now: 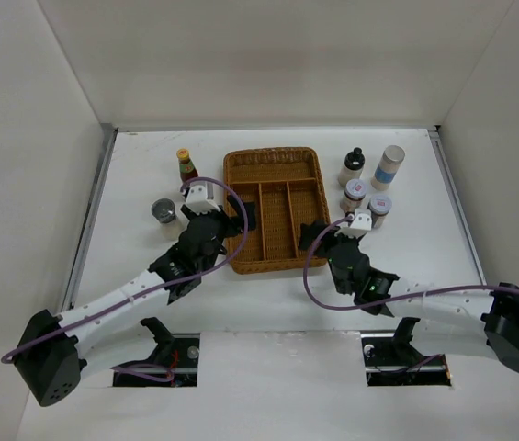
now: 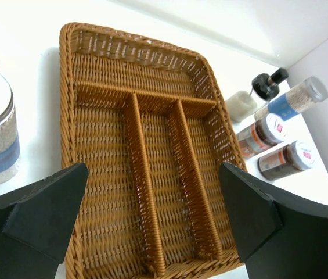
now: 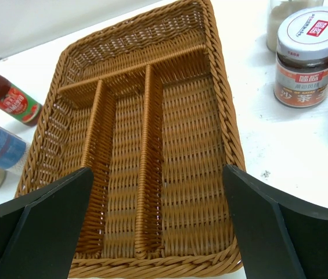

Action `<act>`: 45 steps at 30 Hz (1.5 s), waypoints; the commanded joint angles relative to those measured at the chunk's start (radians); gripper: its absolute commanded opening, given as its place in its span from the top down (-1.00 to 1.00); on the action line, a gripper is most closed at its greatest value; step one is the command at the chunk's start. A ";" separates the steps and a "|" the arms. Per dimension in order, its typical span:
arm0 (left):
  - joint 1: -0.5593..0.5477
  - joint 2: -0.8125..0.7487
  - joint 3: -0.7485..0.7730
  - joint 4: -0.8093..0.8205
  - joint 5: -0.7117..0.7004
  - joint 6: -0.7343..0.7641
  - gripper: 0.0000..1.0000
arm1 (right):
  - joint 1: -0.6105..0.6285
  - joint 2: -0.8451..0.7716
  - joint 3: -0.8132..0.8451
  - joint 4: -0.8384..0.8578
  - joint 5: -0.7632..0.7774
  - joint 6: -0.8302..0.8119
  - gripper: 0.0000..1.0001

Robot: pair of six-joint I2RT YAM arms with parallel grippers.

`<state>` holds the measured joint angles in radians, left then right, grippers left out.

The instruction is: Organize the condiment bottles

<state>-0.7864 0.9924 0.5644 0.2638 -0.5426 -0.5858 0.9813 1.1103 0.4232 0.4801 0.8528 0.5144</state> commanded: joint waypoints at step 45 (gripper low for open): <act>0.287 0.262 0.241 -0.166 -0.198 0.162 -0.64 | 0.012 0.040 -0.009 0.166 -0.299 -0.062 -0.70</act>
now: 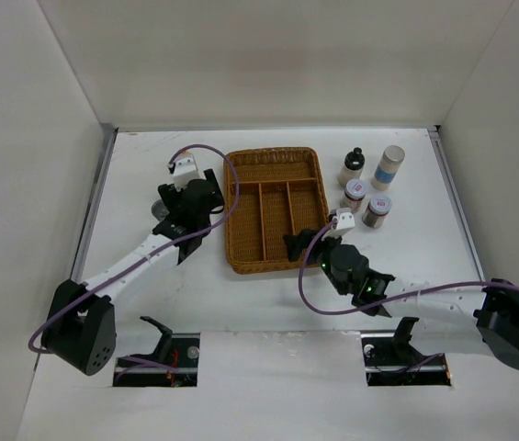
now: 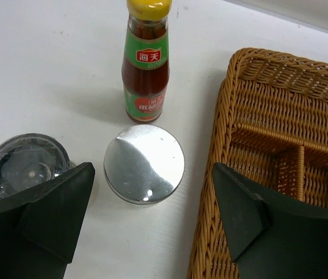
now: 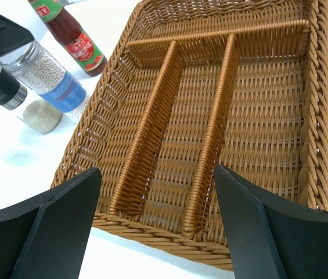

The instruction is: Organize the condiment bottles

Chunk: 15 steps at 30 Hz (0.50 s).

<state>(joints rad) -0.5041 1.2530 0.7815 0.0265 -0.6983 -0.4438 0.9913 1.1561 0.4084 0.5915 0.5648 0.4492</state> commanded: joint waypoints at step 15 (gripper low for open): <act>0.036 0.123 0.042 0.161 -0.041 0.057 -0.14 | -0.027 -0.026 -0.008 0.044 0.006 0.012 -0.73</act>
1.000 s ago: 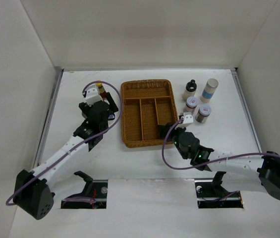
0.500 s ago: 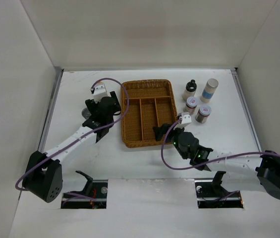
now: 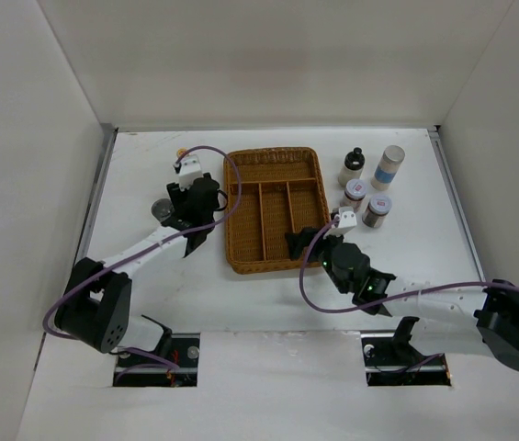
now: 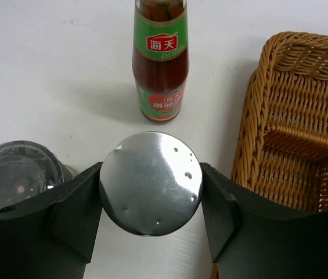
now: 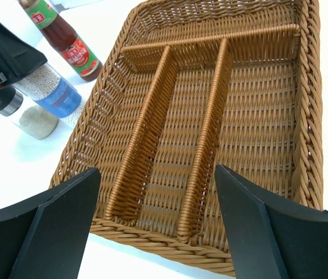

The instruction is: Organize the condiment bottles

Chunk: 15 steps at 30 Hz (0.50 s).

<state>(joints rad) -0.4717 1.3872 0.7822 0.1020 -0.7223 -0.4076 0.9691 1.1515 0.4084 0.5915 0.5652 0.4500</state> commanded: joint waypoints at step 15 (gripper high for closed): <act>-0.117 -0.090 0.231 0.222 -0.020 0.131 0.35 | -0.011 -0.032 -0.025 0.057 -0.001 0.038 -0.73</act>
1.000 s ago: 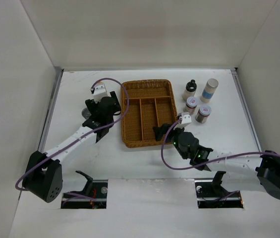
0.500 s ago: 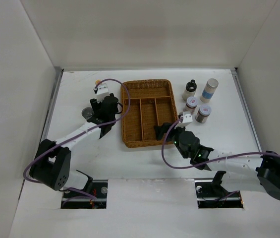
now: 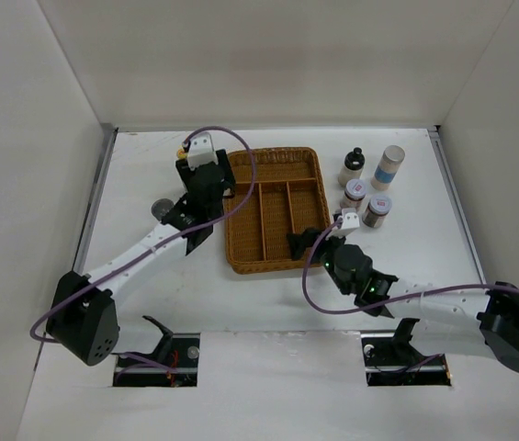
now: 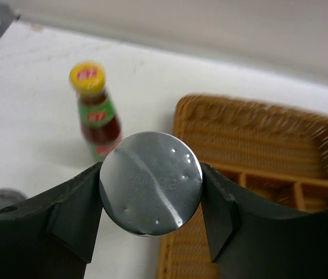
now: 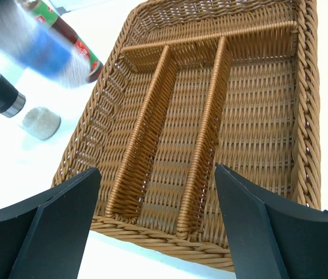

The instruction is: Organize the condiment bottles

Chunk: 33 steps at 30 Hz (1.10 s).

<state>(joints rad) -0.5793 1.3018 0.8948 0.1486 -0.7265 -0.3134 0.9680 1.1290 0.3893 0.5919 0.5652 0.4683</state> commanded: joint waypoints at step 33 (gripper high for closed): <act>0.063 0.614 0.428 0.352 0.164 0.045 -0.46 | -0.027 -0.043 -0.015 0.051 -0.010 0.018 -0.85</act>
<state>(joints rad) -0.5190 1.9495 1.3159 0.3935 -0.5697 -0.2722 0.9489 1.0813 0.3748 0.5919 0.5640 0.4755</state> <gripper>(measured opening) 0.710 0.923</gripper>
